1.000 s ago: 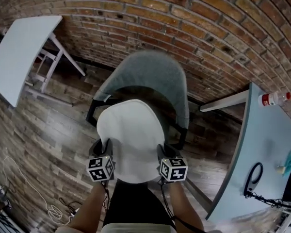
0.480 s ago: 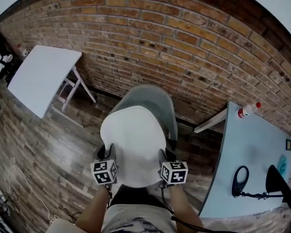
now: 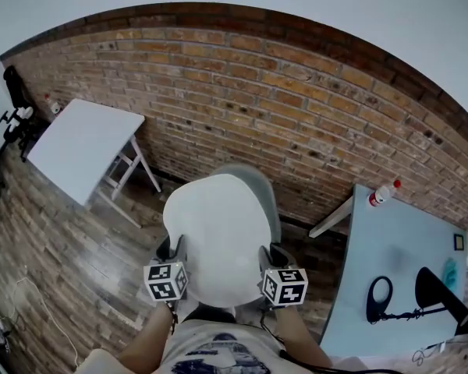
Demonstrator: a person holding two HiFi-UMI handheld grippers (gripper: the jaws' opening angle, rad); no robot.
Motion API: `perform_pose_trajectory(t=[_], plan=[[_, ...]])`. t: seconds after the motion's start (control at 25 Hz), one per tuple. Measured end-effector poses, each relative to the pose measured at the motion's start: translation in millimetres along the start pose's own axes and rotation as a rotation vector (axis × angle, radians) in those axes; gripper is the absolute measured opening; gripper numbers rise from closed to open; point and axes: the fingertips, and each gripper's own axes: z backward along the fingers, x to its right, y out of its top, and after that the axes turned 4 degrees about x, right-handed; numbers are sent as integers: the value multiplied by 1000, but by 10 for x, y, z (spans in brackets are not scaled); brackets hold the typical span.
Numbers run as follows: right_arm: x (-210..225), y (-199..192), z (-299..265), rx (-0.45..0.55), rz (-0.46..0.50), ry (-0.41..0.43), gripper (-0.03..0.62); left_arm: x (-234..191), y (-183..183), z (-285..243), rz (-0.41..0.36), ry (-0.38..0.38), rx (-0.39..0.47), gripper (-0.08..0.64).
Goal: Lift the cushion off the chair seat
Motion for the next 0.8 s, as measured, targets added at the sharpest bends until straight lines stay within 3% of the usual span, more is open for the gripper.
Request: perform_pose_trajectory(t=[0.28, 0.8], plan=[[3, 322, 107, 63, 36, -24, 66, 105, 321, 78, -17, -12, 79, 129], [21, 377, 40, 62, 53, -27, 55, 98, 344, 14, -10, -11, 82, 129]])
